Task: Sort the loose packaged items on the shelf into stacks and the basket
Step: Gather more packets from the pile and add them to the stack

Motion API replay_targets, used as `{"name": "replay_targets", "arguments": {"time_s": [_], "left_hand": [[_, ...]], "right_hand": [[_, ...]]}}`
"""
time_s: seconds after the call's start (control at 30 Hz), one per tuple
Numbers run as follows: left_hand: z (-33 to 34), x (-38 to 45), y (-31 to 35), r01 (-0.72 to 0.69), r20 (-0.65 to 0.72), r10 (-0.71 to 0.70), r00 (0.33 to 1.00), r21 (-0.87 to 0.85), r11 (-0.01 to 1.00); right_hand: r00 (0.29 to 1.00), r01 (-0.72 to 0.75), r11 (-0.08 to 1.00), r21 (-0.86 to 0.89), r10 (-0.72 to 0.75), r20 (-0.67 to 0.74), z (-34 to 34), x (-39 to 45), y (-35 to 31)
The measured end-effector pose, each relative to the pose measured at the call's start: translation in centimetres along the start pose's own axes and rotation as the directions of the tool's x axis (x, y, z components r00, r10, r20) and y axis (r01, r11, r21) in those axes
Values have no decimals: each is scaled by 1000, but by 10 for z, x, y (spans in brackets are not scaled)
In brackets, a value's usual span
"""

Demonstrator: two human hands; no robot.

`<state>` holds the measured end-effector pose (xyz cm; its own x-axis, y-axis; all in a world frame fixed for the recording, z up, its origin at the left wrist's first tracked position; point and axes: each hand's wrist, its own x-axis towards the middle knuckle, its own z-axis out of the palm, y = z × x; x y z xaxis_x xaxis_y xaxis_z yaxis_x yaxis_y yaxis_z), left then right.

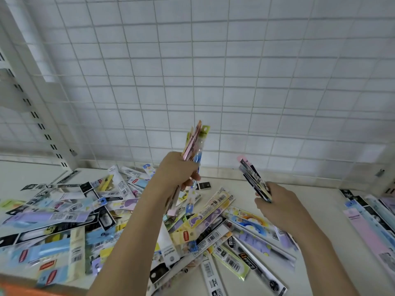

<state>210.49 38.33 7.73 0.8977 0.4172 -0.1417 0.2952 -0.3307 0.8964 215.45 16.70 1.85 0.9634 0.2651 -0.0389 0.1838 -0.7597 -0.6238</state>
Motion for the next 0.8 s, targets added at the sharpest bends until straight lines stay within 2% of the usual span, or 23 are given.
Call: {"name": "replay_targets", "arguments": {"time_s": [0.13,0.27,0.47,0.6,0.8], "left_hand": [[-9,-13,6,-97,-40,93,995,-105,990],[-12,-22,-1,-127,-112,122,986,-41,991],[-15,-31,-16,-114,-22,115,993,44,993],[-12,-31,-23,-88,-73,92,993,53,995],[-5,-33,-26,-106,-146,110,983,40,994]], "right_hand": [[1000,3,1000,26,-3,1,1,2,-1],[999,13,1000,-21,-12,33,1,2,1],[990,-24,988,-150,44,137,-1,2,10],[960,-40,976,-213,96,263,8,3,12],[968,-65,967,-245,121,221,12,7,14]]}}
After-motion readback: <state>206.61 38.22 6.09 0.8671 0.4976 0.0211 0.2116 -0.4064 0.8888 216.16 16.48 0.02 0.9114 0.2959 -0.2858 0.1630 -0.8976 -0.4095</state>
